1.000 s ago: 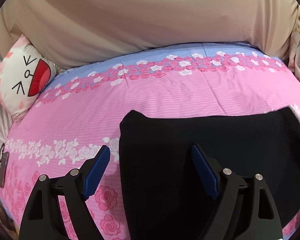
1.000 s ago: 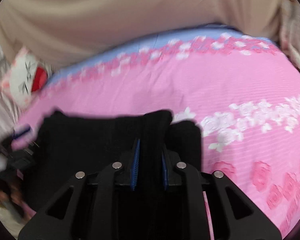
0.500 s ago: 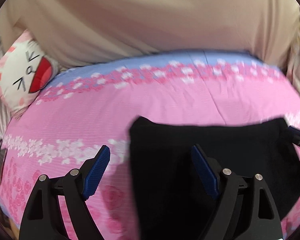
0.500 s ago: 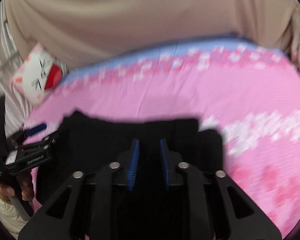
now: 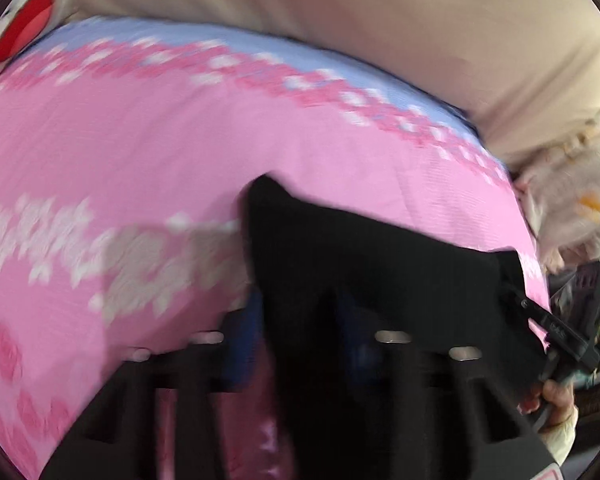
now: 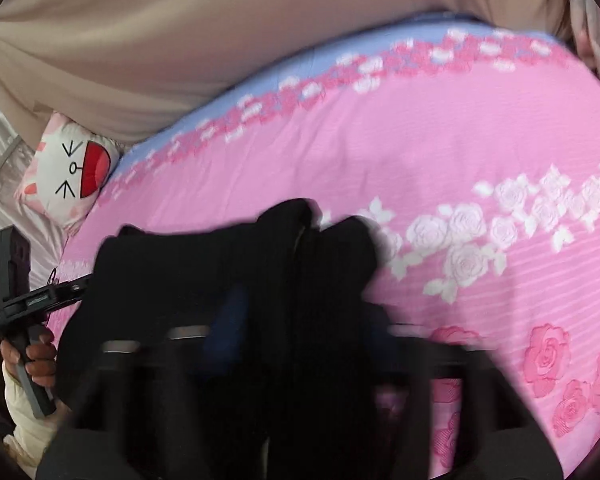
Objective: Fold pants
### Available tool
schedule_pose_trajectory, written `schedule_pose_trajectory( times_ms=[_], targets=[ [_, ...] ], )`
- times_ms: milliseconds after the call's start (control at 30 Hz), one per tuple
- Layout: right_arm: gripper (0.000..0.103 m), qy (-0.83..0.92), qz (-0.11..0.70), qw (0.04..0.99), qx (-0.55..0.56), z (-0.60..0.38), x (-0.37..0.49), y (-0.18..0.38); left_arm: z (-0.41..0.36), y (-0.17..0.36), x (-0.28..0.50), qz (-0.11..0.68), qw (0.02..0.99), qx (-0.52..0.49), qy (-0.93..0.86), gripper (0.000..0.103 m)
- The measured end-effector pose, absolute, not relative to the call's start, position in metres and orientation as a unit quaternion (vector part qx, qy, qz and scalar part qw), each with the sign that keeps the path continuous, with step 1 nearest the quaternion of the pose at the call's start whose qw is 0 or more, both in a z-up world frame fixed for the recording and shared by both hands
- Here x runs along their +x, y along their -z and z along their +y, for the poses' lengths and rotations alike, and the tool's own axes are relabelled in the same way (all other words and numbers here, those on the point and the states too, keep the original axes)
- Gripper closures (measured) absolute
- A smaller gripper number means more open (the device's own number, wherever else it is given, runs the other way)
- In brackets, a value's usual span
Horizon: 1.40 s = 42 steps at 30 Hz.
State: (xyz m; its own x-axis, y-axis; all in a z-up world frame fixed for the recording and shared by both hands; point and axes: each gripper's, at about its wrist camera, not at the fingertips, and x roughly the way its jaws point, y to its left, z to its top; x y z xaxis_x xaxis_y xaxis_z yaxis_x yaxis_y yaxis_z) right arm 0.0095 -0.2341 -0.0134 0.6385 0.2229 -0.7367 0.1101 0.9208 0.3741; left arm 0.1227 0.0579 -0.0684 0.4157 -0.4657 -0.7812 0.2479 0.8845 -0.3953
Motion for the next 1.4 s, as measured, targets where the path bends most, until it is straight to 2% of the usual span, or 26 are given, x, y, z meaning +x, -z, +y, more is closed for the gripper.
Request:
schedule_pose_trajectory(
  times_ms=[67,133,167,200,267,333,367,400,433,500,600,667,700,733,833,900,967,1100,1167,1200,1267,1300,1367,1400],
  targets=[
    [0.073,-0.027,0.404,0.894,0.193,-0.233,0.005,0.004,0.050,0.063,0.131,0.483,0.846,-0.082,0.210,0.075],
    [0.071,-0.009,0.416,0.892,0.175,-0.234,0.009,0.017,0.044,0.067,0.140,0.473,0.855,-0.070,0.199,0.074],
    [0.067,-0.003,0.432,0.884,0.180,-0.239,0.012,0.030,0.040,0.069,0.144,0.468,0.861,-0.061,0.191,0.072],
    [0.050,-0.003,0.433,0.879,0.201,-0.246,0.010,0.038,0.038,0.070,0.144,0.463,0.865,-0.050,0.185,0.068],
    [0.046,-0.006,0.421,0.873,0.245,-0.259,-0.004,0.031,0.043,0.062,0.134,0.455,0.874,-0.036,0.169,0.066],
    [0.046,0.025,0.381,0.898,0.220,-0.260,-0.031,0.002,0.055,0.042,0.116,0.435,0.886,-0.037,0.154,0.066],
    [0.049,0.029,0.368,0.907,0.202,-0.255,-0.041,-0.012,0.063,0.031,0.106,0.424,0.893,-0.038,0.146,0.066],
    [0.061,0.018,0.357,0.915,0.188,-0.247,-0.049,-0.027,0.069,0.021,0.096,0.413,0.899,-0.043,0.139,0.065],
    [0.068,0.006,0.350,0.919,0.180,-0.239,-0.052,-0.036,0.071,0.011,0.084,0.401,0.904,-0.051,0.138,0.055],
    [0.075,-0.029,0.352,0.923,0.150,-0.211,-0.045,-0.049,0.063,0.004,0.072,0.397,0.904,-0.053,0.152,0.043],
    [0.075,-0.065,0.369,0.919,0.121,-0.175,-0.008,-0.041,0.027,0.027,0.079,0.420,0.894,-0.032,0.155,0.042],
    [0.076,-0.053,0.403,0.908,0.098,-0.167,0.026,-0.019,0.009,0.057,0.097,0.445,0.887,-0.007,0.125,0.037],
    [0.078,-0.028,0.432,0.898,0.076,-0.171,0.040,-0.001,0.007,0.063,0.100,0.443,0.889,-0.002,0.115,0.024],
    [0.076,-0.011,0.456,0.887,0.070,-0.180,0.052,0.020,0.008,0.067,0.102,0.436,0.894,0.002,0.102,0.015],
    [0.080,-0.039,0.442,0.876,0.187,-0.219,0.045,0.022,0.016,0.070,0.106,0.445,0.888,-0.018,0.116,0.014],
    [0.092,0.011,0.428,0.890,0.158,-0.223,0.027,0.007,0.027,0.062,0.101,0.445,0.886,-0.034,0.129,0.017],
    [0.087,-0.003,0.404,0.895,0.189,-0.230,-0.008,-0.011,0.037,0.046,0.088,0.433,0.891,-0.050,0.127,0.020],
    [0.087,-0.068,0.398,0.903,0.148,-0.192,-0.061,-0.032,0.053,0.014,0.056,0.396,0.909,-0.043,0.122,0.019],
    [0.090,-0.062,0.439,0.891,0.096,-0.177,-0.068,-0.009,0.050,0.016,0.048,0.397,0.909,-0.036,0.127,0.019],
    [0.097,-0.041,0.447,0.891,0.070,-0.179,-0.072,0.012,0.045,0.021,0.047,0.400,0.908,-0.022,0.124,0.018],
    [0.099,-0.050,0.431,0.889,0.149,-0.198,-0.082,0.008,0.037,0.034,0.049,0.411,0.906,0.008,0.099,0.018],
    [0.099,-0.044,0.424,0.887,0.178,-0.206,-0.089,-0.005,0.035,0.040,0.050,0.421,0.903,0.021,0.086,0.019],
    [0.088,-0.029,0.399,0.901,0.166,-0.209,-0.104,-0.029,0.045,0.042,0.043,0.425,0.901,0.012,0.082,0.020],
    [0.075,-0.017,0.394,0.907,0.152,-0.213,-0.113,-0.041,0.052,0.040,0.038,0.425,0.901,0.001,0.088,0.019]
  ],
)
